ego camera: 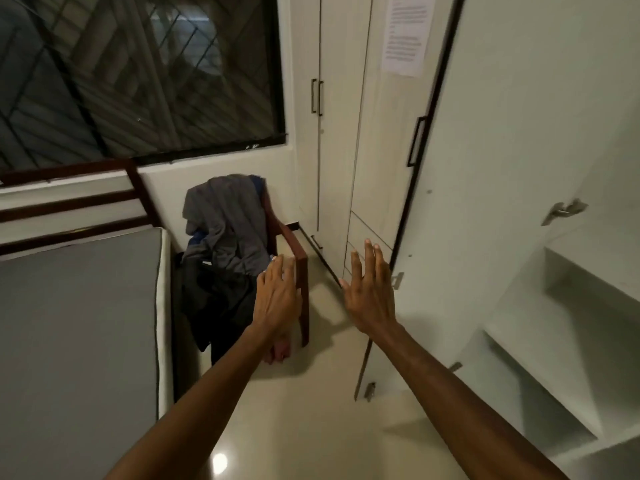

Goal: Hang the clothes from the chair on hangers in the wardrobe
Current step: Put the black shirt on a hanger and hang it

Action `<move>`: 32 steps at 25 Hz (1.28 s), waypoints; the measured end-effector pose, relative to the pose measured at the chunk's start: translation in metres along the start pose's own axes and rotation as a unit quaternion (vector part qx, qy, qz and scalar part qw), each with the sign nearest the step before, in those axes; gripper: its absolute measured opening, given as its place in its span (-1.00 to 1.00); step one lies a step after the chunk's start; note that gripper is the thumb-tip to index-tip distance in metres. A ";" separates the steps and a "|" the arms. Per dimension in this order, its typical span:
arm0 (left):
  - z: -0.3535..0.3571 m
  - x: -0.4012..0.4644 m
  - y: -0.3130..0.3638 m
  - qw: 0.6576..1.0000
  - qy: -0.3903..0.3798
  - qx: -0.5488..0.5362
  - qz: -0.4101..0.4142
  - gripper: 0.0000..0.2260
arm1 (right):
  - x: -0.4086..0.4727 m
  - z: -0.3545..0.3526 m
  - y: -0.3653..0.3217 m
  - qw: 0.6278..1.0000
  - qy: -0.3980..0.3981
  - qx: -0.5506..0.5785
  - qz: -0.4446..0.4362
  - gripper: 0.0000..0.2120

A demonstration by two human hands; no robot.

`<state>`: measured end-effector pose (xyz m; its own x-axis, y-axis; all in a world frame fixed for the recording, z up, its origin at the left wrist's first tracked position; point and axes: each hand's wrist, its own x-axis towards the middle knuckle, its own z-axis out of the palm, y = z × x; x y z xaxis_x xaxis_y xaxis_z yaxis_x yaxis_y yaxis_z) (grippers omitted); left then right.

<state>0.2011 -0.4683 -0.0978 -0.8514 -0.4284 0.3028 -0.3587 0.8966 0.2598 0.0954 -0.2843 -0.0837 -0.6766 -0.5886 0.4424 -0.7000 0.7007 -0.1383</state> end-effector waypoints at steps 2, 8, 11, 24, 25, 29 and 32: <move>0.002 -0.003 -0.038 0.999 -0.027 0.007 -0.024 -0.35 | 0.007 0.025 -0.027 0.999 -0.026 0.020 0.013 -0.38; 0.023 -0.019 -0.122 0.994 -0.059 0.003 -0.089 -0.35 | 0.035 0.087 -0.091 0.996 -0.073 0.056 0.016 -0.39; 0.039 -0.019 -0.160 0.987 -0.095 0.009 -0.132 -0.30 | 0.057 0.120 -0.115 0.993 -0.101 0.068 0.005 -0.40; 0.091 0.132 -0.313 0.969 -0.134 0.003 -0.209 -0.33 | 0.226 0.290 -0.162 0.976 -0.176 0.127 0.007 -0.42; 0.095 0.146 -0.321 0.967 -0.136 0.001 -0.215 -0.34 | 0.239 0.305 -0.165 0.976 -0.184 0.113 -0.003 -0.41; 0.114 0.187 -0.355 0.960 -0.159 -0.009 -0.230 -0.43 | 0.273 0.352 -0.184 0.970 -0.226 0.087 -0.030 -0.42; 0.129 0.206 -0.379 0.954 -0.184 -0.019 -0.237 -0.45 | 0.281 0.382 -0.196 0.969 -0.228 0.094 -0.021 -0.45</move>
<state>0.1125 -0.8816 -0.2523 -0.6766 -0.7094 -0.1971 -0.7281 0.6049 0.3223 -0.0448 -0.7410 -0.2705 -0.6475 -0.7618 0.0189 -0.7290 0.6120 -0.3068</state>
